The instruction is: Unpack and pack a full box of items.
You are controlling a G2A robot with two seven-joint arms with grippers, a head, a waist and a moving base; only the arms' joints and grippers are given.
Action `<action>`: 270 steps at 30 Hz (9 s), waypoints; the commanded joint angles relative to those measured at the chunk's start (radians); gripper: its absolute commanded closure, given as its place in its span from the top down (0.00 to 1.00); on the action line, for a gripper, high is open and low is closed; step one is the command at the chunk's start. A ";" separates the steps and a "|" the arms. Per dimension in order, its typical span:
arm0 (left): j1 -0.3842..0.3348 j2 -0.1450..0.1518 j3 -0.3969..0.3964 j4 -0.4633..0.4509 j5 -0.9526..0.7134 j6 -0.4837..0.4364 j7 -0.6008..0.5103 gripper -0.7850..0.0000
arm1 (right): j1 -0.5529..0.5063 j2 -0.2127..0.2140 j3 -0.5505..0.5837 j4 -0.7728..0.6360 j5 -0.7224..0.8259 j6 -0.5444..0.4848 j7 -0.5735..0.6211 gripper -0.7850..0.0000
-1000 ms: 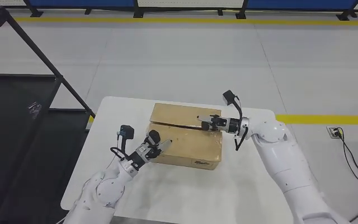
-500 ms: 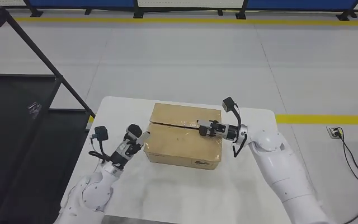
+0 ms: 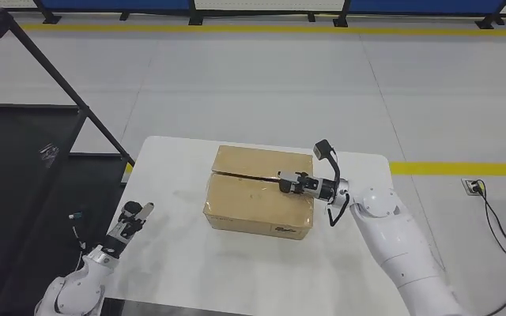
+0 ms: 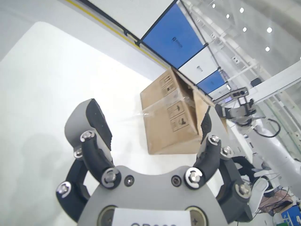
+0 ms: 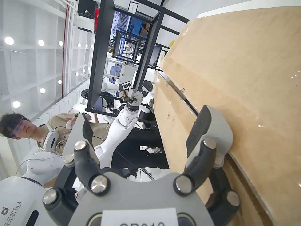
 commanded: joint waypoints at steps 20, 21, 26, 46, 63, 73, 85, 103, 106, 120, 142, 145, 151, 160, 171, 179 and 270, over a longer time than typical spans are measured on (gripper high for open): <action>-0.119 -0.017 0.145 0.058 0.367 0.149 0.138 1.00 | -0.046 0.011 -0.019 -0.125 -0.118 0.026 -0.134 1.00; -0.139 -0.019 0.161 0.077 0.406 0.182 0.161 1.00 | -0.046 0.011 -0.022 -0.130 -0.125 0.040 -0.143 1.00; -0.238 -0.040 0.269 0.204 0.538 0.206 0.257 1.00 | -0.046 0.011 -0.026 -0.128 -0.118 0.084 -0.159 1.00; -0.547 -0.123 0.514 0.611 0.655 0.144 0.348 1.00 | 0.022 -0.008 -0.065 -0.005 -0.033 0.102 -0.123 1.00; -0.674 -0.207 0.587 0.797 0.562 0.260 0.447 1.00 | 0.029 -0.010 -0.078 0.017 -0.037 0.061 -0.113 1.00; -0.693 -0.218 0.548 0.842 0.473 0.281 0.507 1.00 | 0.032 -0.010 -0.079 0.029 -0.029 0.050 -0.109 1.00; -0.698 -0.213 0.473 0.847 0.345 0.252 0.541 1.00 | 0.037 -0.010 -0.082 0.038 -0.026 0.035 -0.104 1.00; -0.705 -0.204 0.403 0.815 0.236 0.212 0.474 1.00 | 0.049 -0.013 -0.091 0.061 -0.016 0.024 -0.100 1.00; -0.696 -0.201 0.390 0.795 0.219 0.180 0.492 1.00 | 0.049 -0.014 -0.093 0.062 -0.015 0.023 -0.102 1.00; -0.598 -0.188 0.335 0.611 0.189 0.131 0.592 1.00 | 0.039 -0.017 -0.089 0.054 -0.026 0.031 -0.193 1.00; -0.473 -0.088 0.283 0.592 0.655 -0.130 0.424 1.00 | 0.045 -0.020 -0.096 0.075 -0.024 0.022 -0.171 1.00; -0.498 -0.081 0.289 0.621 0.706 -0.114 0.370 1.00 | 0.051 -0.023 -0.101 0.083 -0.020 0.017 -0.165 1.00; -0.571 -0.116 0.357 0.697 0.681 -0.036 0.366 1.00 | 0.059 -0.027 -0.110 0.092 -0.021 0.014 -0.162 1.00; -0.681 -0.170 0.449 0.805 0.667 0.020 0.378 1.00 | 0.042 -0.022 -0.098 0.074 -0.032 0.025 -0.172 1.00; -0.784 -0.234 0.525 0.925 0.670 0.184 0.413 1.00 | 0.029 -0.017 -0.089 0.048 -0.042 0.044 -0.180 1.00; -0.836 -0.261 0.522 1.008 0.609 0.241 0.475 1.00 | 0.027 -0.016 -0.088 0.040 -0.051 0.045 -0.183 1.00; -0.531 -0.097 0.252 0.570 -0.768 0.188 -0.500 1.00 | 0.017 -0.008 -0.083 0.062 -0.037 -0.041 -0.160 1.00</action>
